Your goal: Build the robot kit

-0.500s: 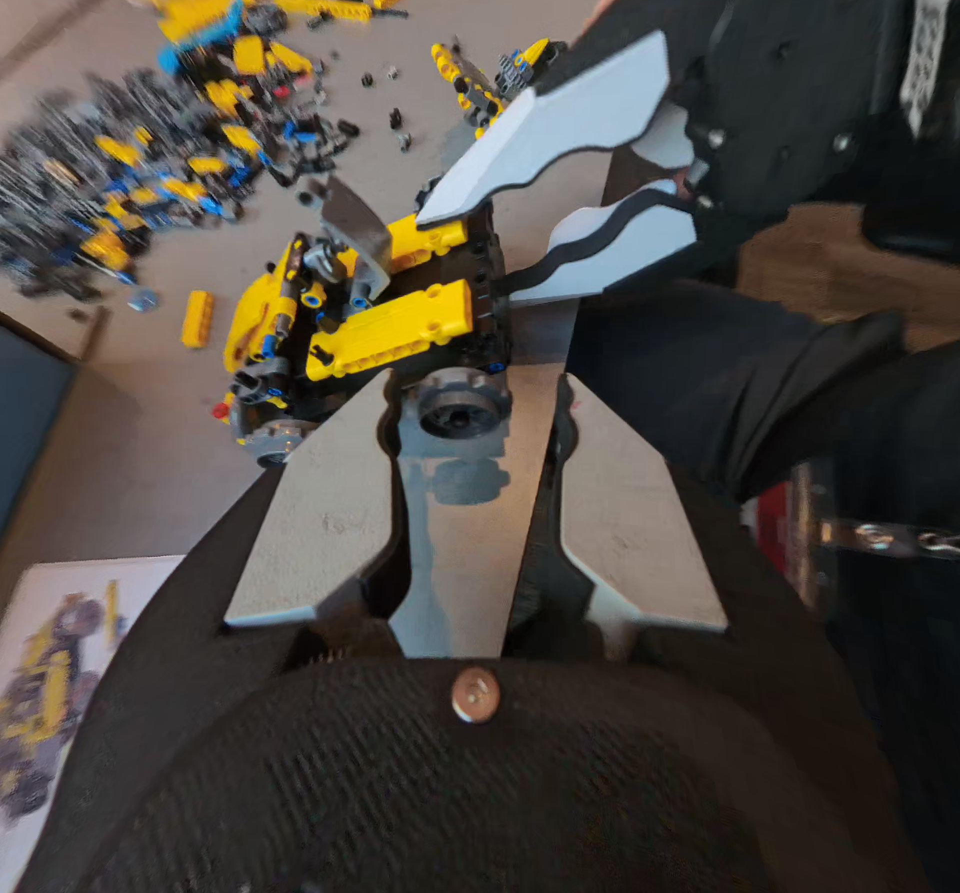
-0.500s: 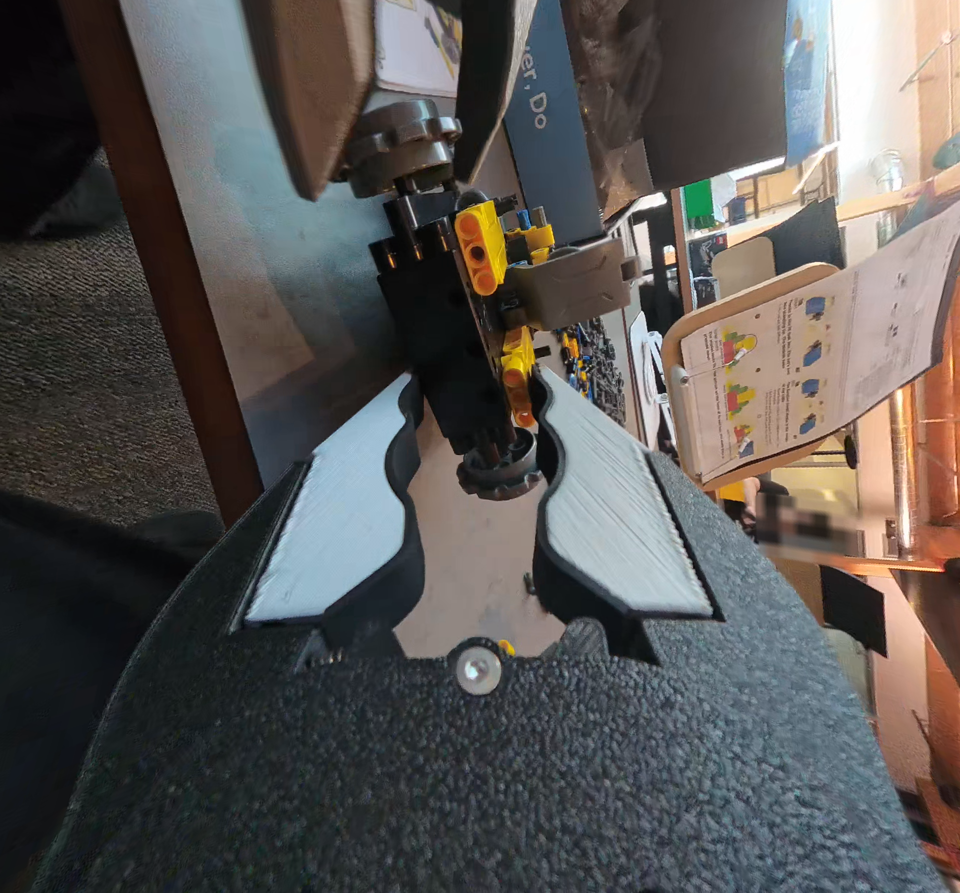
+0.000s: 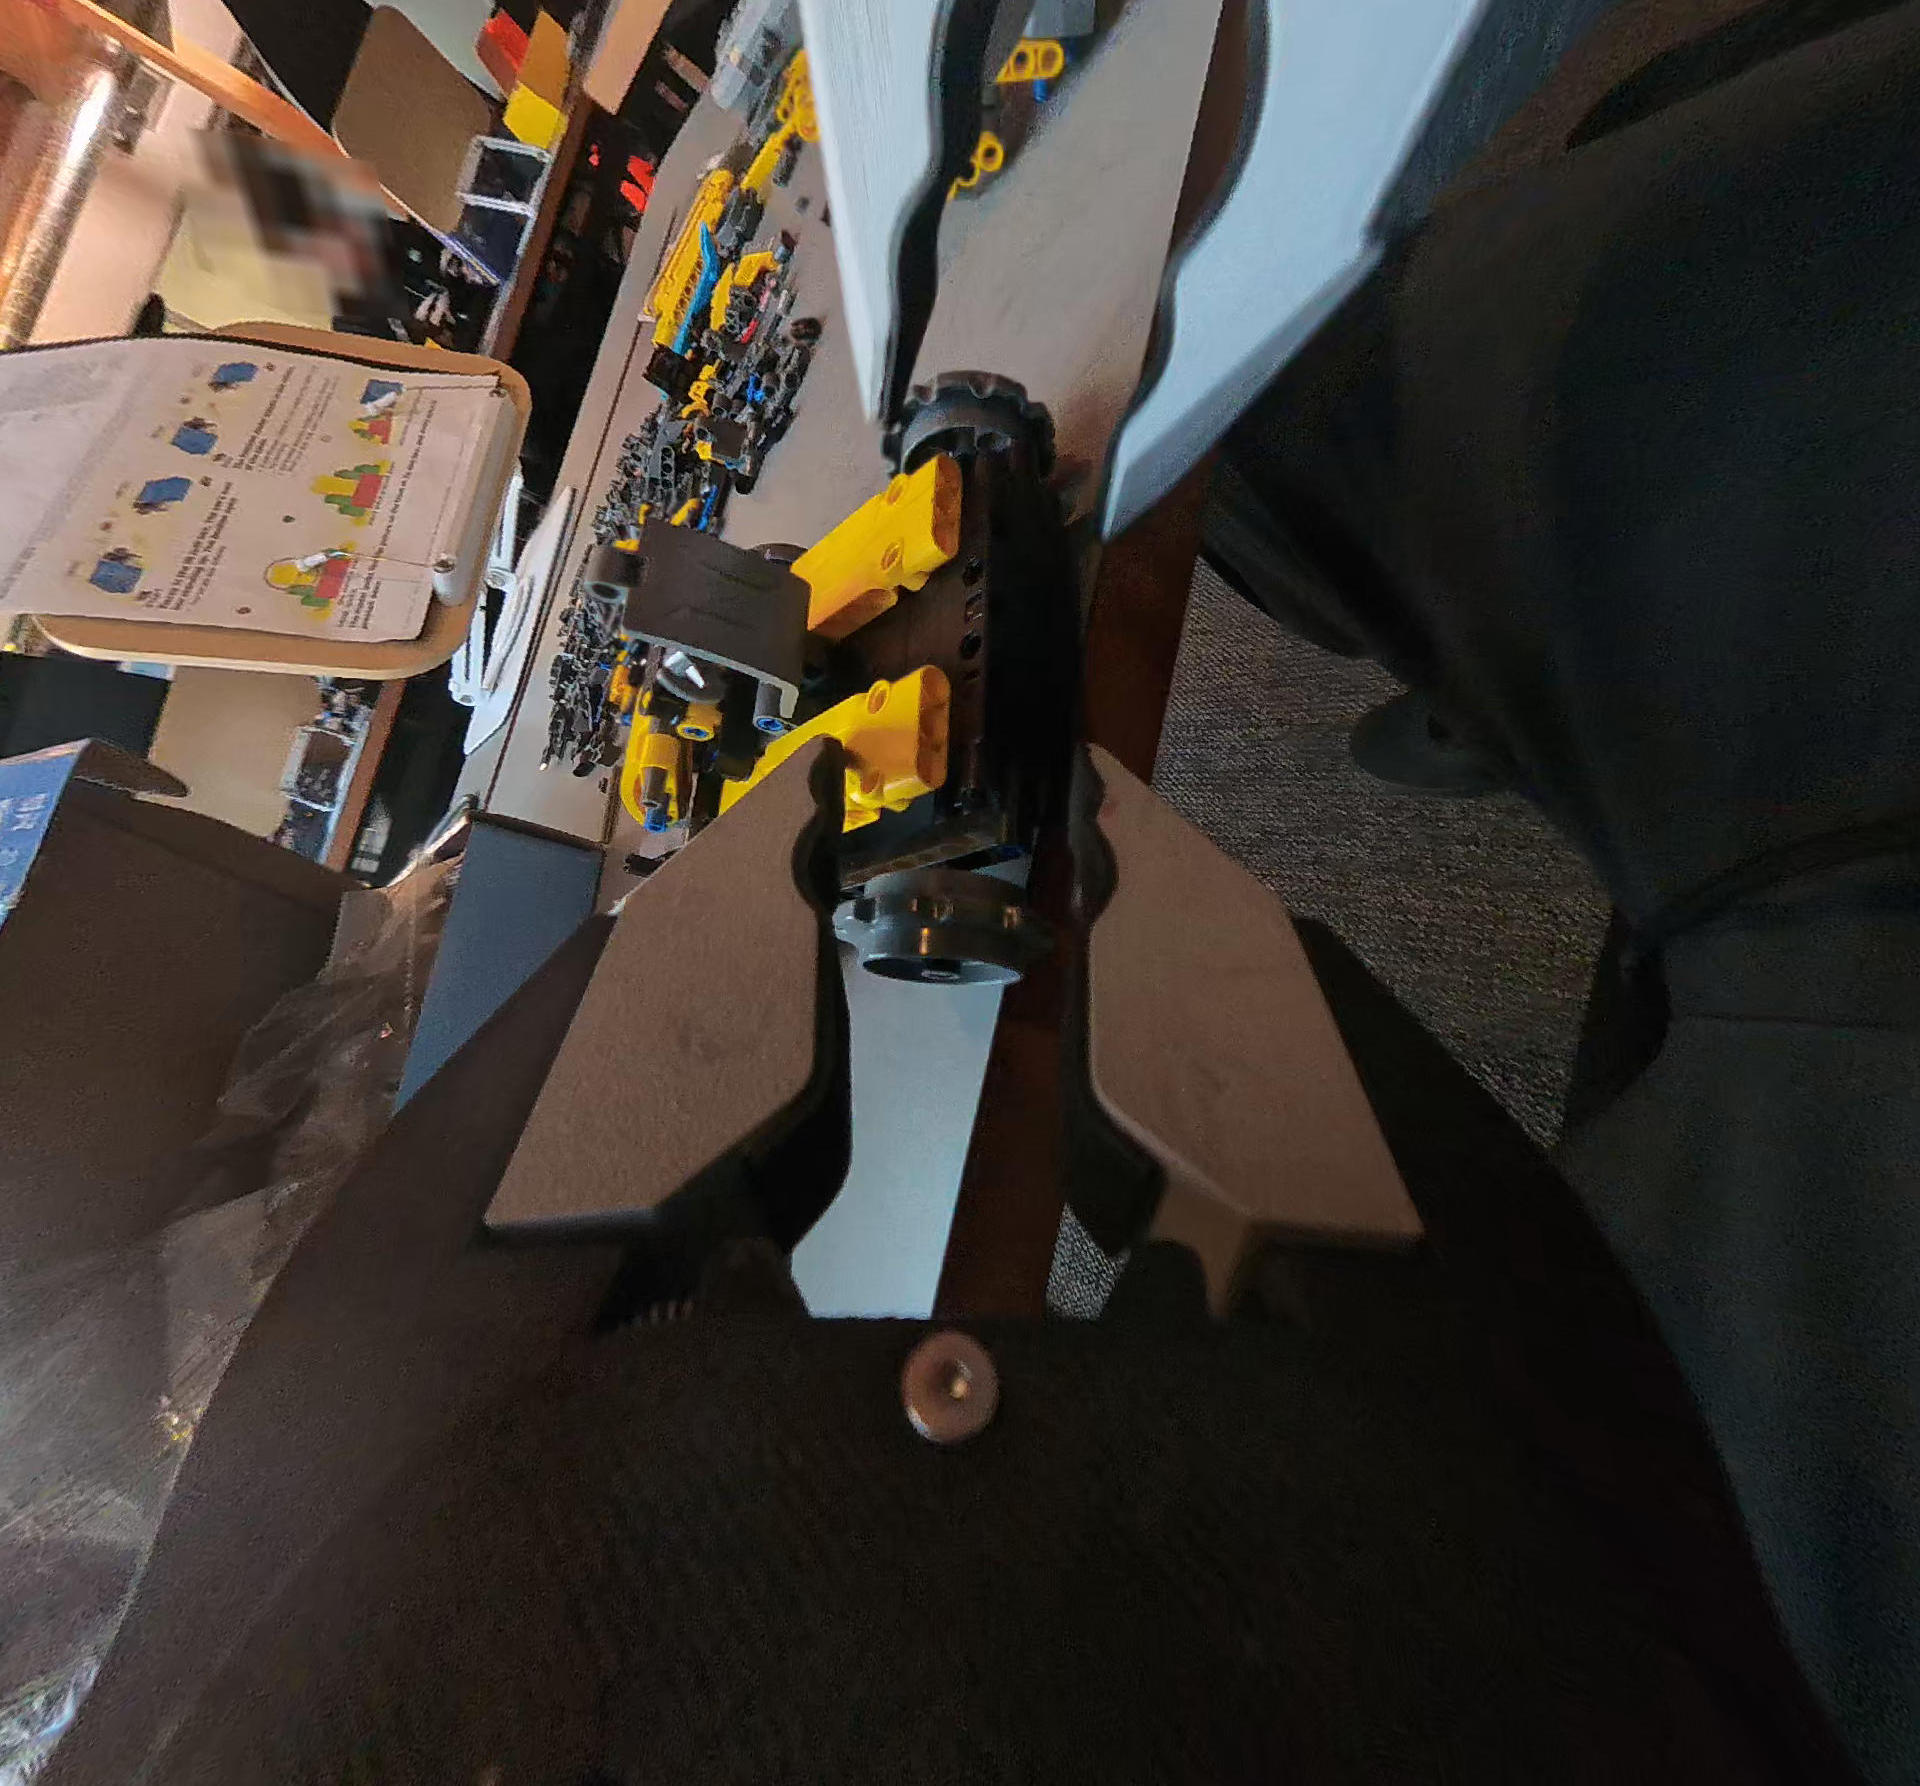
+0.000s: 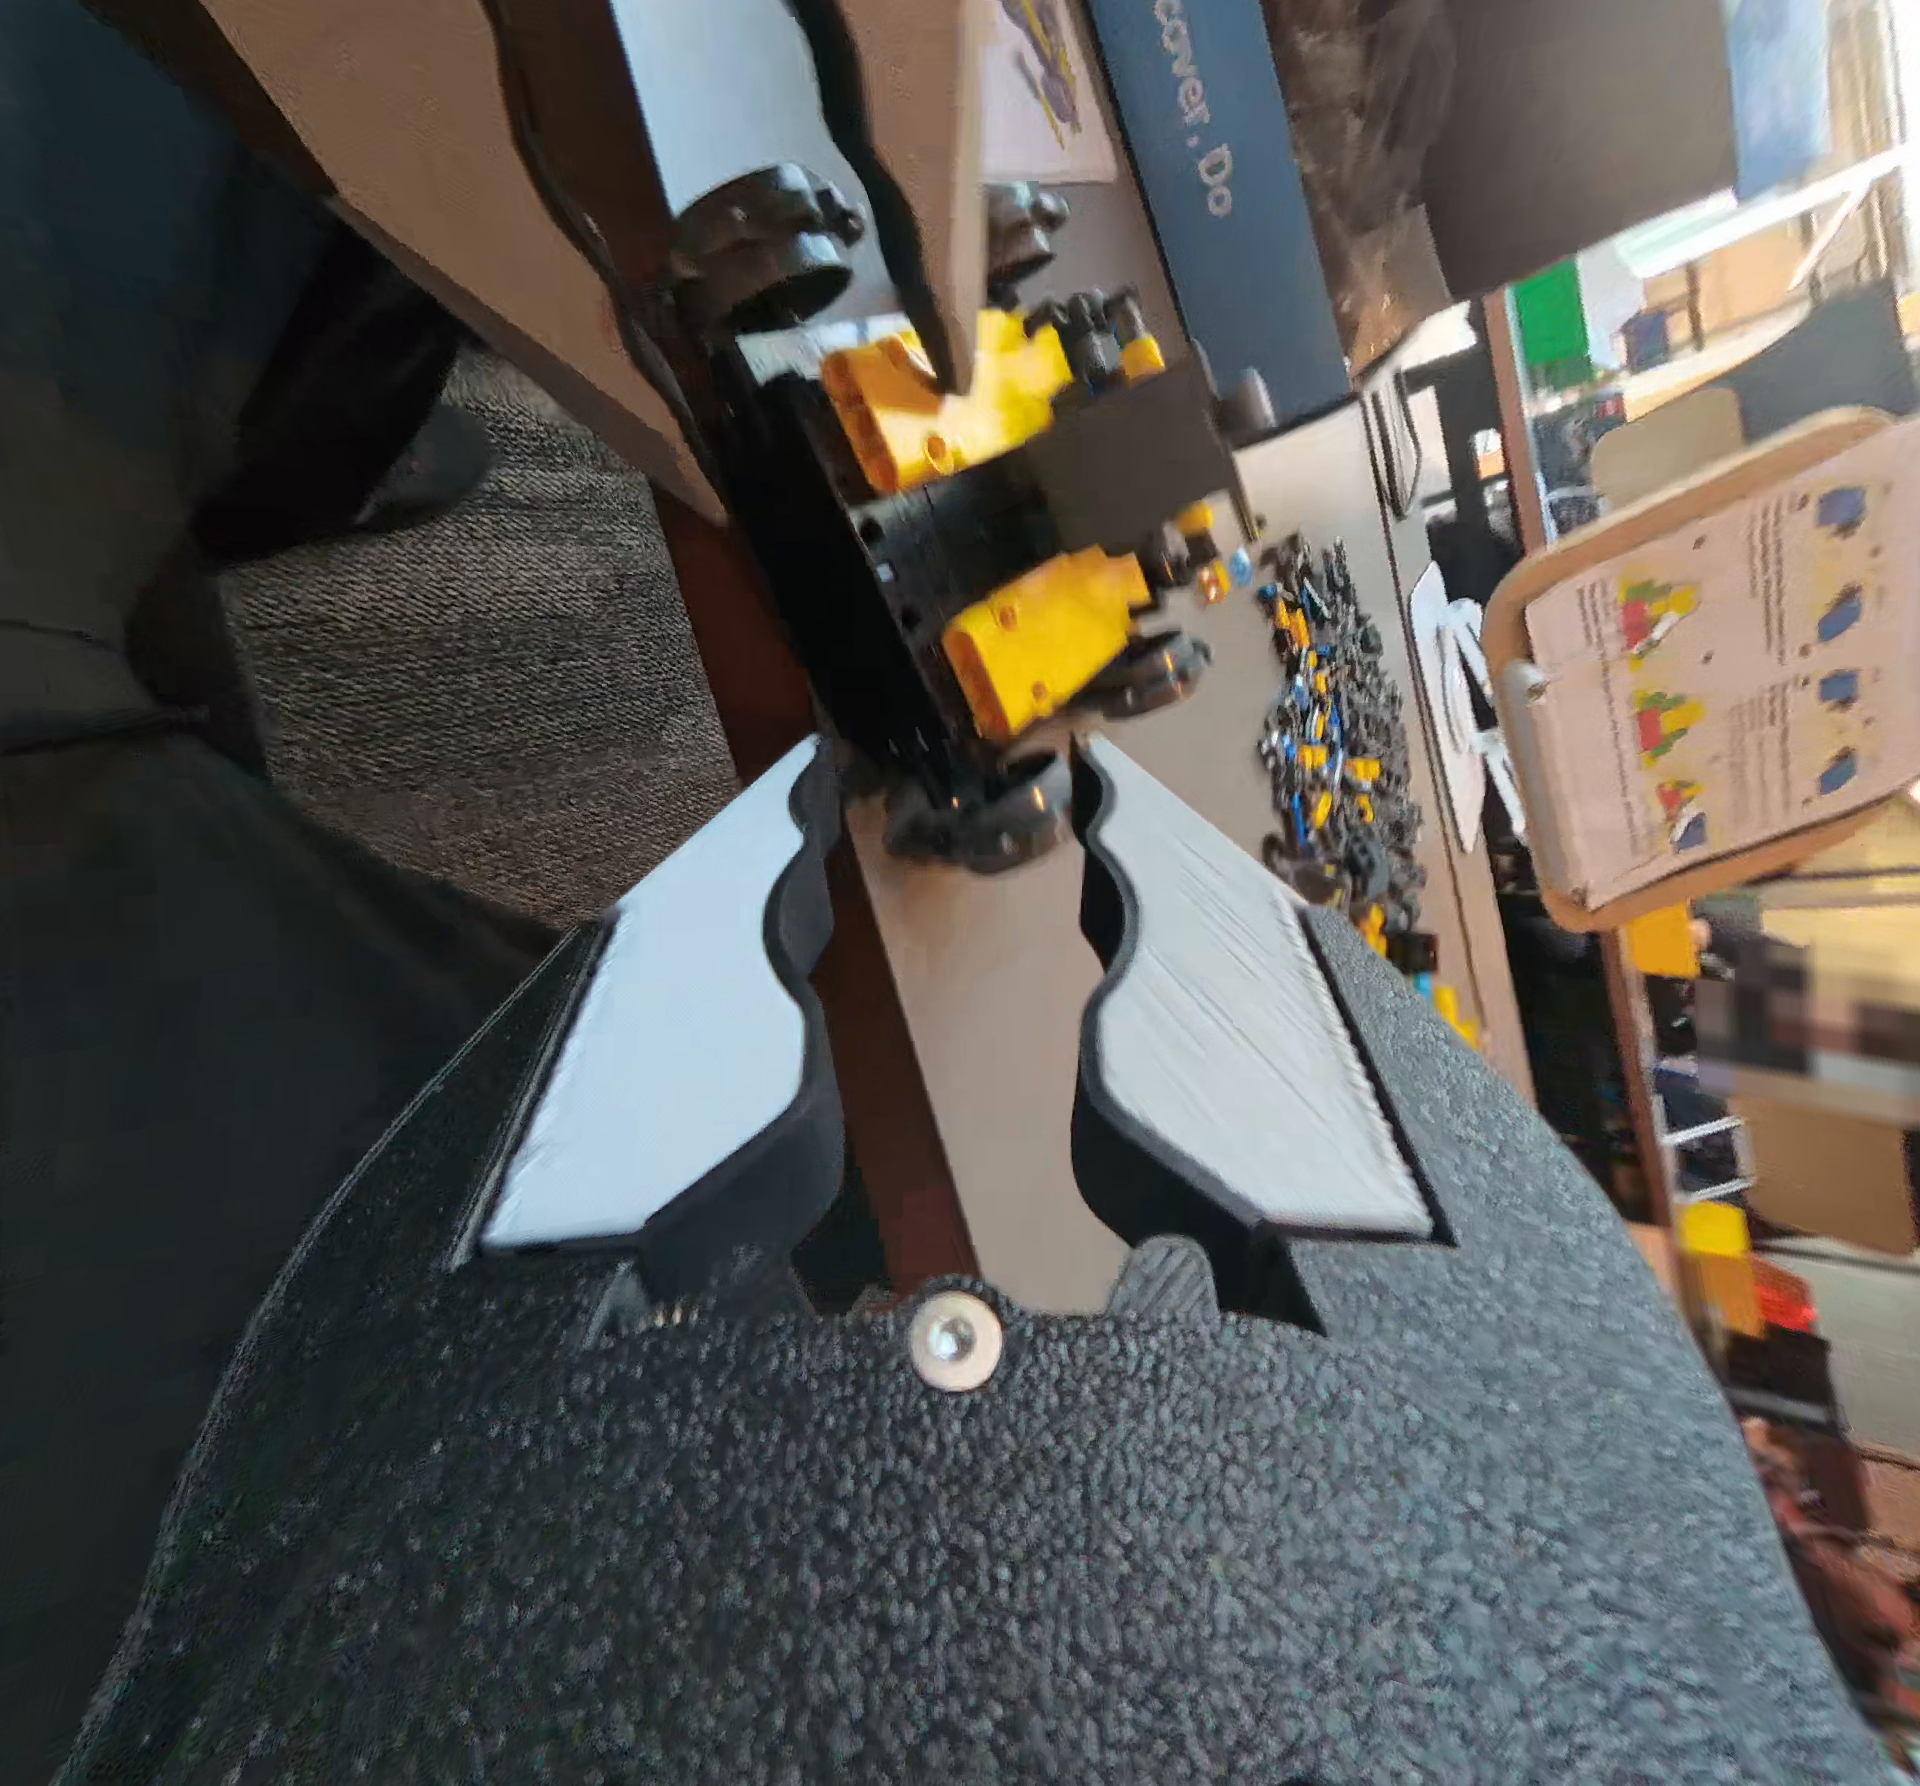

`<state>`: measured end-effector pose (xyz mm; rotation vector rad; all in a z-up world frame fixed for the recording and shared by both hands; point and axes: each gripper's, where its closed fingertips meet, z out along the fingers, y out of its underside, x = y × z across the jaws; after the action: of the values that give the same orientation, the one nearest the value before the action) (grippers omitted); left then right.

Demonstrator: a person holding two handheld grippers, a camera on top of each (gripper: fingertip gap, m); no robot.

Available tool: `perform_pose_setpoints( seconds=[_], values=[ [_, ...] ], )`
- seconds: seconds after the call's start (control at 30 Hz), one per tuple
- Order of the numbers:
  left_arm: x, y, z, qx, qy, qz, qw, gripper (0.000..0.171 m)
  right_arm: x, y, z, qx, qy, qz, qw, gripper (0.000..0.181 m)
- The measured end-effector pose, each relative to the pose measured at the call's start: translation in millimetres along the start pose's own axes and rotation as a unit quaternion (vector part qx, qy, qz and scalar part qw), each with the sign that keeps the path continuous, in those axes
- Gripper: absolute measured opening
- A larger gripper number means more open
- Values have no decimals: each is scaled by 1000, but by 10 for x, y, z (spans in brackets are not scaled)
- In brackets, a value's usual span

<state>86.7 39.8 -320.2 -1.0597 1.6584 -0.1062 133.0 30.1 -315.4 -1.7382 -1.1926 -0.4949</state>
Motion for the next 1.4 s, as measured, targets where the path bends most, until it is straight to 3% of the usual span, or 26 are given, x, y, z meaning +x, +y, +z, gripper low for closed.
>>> perform_pose_setpoints(
  seconds=[0.1, 0.17, 0.27, 0.37, 0.47, 0.57, 0.63, 0.8, 1.1, 1.23, 1.4],
  values=[
    [26, -30, -10, 12, -12, -10, 1000, 40, 161, 331, -293, -10, 21, 96, 995, 33],
    [32, -38, -11, 14, -14, -13, 1000, 40, 393, 691, -462, -32, 57, 177, 982, 37],
    [27, -38, -14, 16, -16, -12, 1000, 40, 744, 1192, -622, -55, 85, 295, 950, 67],
    [18, -22, -25, 13, -11, -11, 1000, 40, 974, 1446, -623, -50, 60, 379, 922, 79],
    [7, 9, -55, 12, -8, -7, 1000, 39, 924, 1643, -439, -83, -11, 428, 900, 86],
    [0, 18, -124, 23, -13, -15, 1000, 32, 785, 1683, -269, -107, -70, 458, 880, 82],
    [5, 51, -136, 20, -12, -31, 999, 36, 763, 1715, -213, -119, -67, 448, 884, 56],
    [47, 20, -222, 18, -3, -127, 992, 57, 598, 1782, -167, -159, -75, 455, 873, 63],
    [348, -9, -651, 5, -12, -213, 977, 55, 556, 1611, -248, -99, -48, 452, 885, 59],
    [559, -182, -719, 21, 36, -274, 961, 51, 503, 1505, -271, -62, -43, 451, 889, 59],
    [499, -447, -679, 35, 81, -332, 939, 47, 578, 1069, -477, 16, -10, 410, 912, 59]
  ],
)
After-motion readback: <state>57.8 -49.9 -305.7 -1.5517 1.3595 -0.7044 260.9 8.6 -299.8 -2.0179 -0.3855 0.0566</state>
